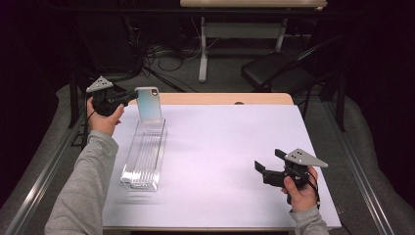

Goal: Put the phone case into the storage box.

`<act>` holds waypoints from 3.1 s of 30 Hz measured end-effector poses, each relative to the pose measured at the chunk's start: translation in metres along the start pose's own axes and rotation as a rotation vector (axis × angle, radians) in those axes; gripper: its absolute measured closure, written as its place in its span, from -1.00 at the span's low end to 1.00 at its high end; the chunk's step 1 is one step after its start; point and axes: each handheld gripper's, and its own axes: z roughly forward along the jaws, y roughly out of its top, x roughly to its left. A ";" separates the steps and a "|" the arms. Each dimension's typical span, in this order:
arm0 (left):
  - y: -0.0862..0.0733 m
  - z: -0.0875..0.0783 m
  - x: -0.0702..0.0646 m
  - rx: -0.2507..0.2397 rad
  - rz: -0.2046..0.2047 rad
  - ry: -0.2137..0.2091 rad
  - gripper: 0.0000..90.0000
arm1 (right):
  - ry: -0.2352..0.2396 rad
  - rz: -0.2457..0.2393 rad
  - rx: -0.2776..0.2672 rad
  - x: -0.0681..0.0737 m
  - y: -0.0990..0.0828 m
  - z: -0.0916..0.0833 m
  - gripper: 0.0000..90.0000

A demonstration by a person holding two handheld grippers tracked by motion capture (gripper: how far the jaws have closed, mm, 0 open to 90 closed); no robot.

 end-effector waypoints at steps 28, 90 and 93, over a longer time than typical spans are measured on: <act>-0.014 0.019 0.004 0.029 0.008 0.012 0.86 | -0.006 0.016 0.013 -0.004 -0.003 0.002 -0.73; -0.067 0.034 0.029 0.058 -0.089 0.014 0.84 | -0.014 0.024 0.031 -0.006 -0.008 0.005 -0.70; -0.070 0.033 0.031 0.048 -0.106 0.016 0.84 | -0.013 0.023 0.032 -0.006 -0.008 0.005 -0.70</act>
